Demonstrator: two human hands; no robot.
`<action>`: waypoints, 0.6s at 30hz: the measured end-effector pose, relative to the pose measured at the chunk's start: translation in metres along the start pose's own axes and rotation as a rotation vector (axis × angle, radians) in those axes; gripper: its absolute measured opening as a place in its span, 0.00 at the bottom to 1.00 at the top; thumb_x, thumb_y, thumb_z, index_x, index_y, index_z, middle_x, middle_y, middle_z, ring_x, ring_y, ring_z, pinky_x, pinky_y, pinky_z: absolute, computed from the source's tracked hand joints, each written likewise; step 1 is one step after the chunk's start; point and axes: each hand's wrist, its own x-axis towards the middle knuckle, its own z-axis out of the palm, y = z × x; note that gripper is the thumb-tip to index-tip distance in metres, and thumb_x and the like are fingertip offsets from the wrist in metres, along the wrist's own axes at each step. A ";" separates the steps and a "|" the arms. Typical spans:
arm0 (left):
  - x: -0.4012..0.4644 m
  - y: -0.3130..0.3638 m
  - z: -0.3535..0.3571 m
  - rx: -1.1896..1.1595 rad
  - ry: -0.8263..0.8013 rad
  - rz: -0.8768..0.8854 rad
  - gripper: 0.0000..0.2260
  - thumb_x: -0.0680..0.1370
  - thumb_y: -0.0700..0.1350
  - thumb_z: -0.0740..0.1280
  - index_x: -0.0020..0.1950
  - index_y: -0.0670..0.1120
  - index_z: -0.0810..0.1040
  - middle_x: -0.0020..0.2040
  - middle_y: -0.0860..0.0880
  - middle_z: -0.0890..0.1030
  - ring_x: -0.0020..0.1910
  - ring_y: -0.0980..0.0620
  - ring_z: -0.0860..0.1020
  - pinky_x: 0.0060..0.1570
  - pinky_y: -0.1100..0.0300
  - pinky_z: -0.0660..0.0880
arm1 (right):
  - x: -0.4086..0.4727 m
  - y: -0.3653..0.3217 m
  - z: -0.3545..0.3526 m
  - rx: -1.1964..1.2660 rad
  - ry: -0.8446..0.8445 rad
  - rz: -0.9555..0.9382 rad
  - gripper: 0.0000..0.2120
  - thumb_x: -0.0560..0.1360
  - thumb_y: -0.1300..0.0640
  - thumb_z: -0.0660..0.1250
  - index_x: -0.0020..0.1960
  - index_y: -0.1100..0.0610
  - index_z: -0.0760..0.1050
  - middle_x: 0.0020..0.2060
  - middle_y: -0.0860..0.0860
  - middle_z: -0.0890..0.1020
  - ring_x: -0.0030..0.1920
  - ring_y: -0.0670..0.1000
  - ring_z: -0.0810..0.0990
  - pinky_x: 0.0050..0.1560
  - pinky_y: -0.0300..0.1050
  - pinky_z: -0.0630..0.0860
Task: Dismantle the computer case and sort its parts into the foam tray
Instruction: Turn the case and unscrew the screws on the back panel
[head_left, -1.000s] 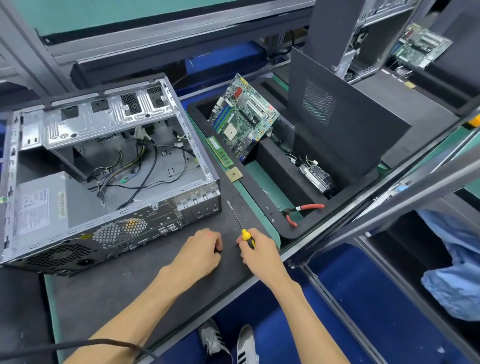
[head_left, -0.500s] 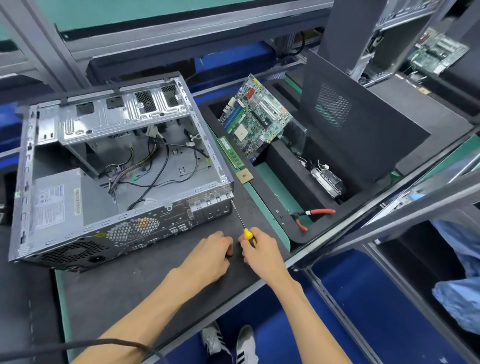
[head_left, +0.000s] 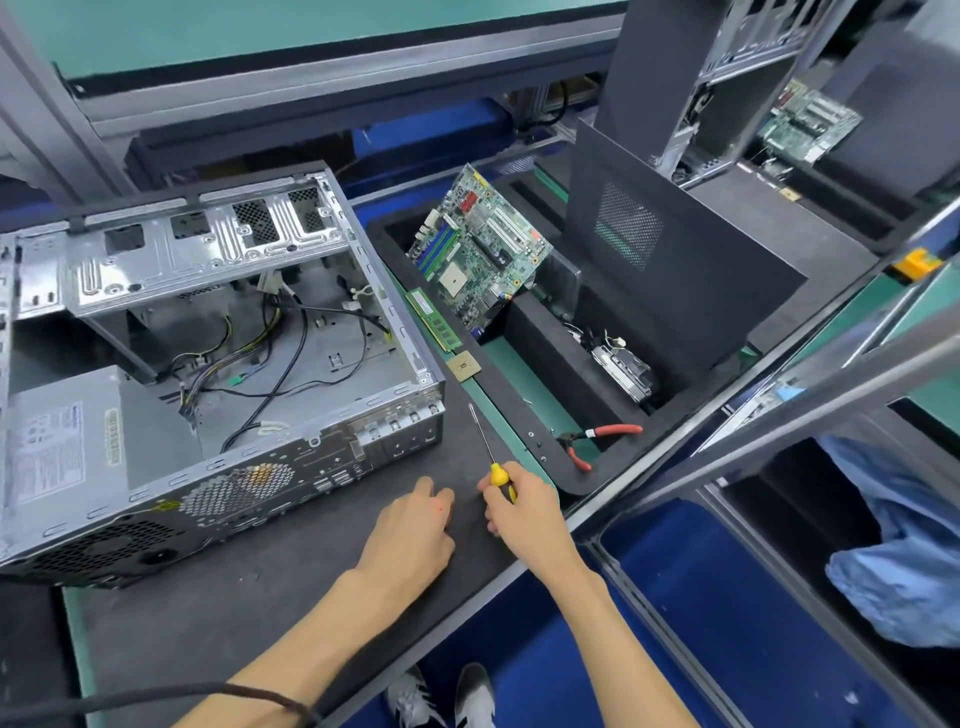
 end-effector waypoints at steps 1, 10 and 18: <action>0.001 -0.001 -0.001 -0.025 0.009 -0.003 0.04 0.74 0.40 0.62 0.47 0.47 0.72 0.47 0.50 0.69 0.41 0.44 0.76 0.39 0.53 0.72 | 0.000 0.000 -0.002 0.013 0.007 0.000 0.08 0.81 0.56 0.63 0.46 0.47 0.77 0.35 0.48 0.80 0.35 0.49 0.79 0.46 0.56 0.82; 0.040 0.026 -0.024 -0.458 0.063 -0.060 0.07 0.66 0.43 0.72 0.35 0.53 0.75 0.37 0.54 0.77 0.37 0.57 0.75 0.38 0.62 0.73 | 0.002 0.005 -0.034 0.145 0.141 0.026 0.07 0.82 0.56 0.64 0.46 0.50 0.78 0.34 0.48 0.79 0.30 0.41 0.76 0.37 0.42 0.79; 0.105 0.076 -0.055 -0.570 0.125 -0.043 0.06 0.66 0.41 0.74 0.33 0.50 0.78 0.31 0.53 0.78 0.32 0.57 0.74 0.35 0.62 0.73 | 0.024 0.015 -0.080 0.174 0.278 0.059 0.07 0.81 0.53 0.64 0.45 0.51 0.78 0.36 0.55 0.80 0.30 0.43 0.77 0.39 0.48 0.79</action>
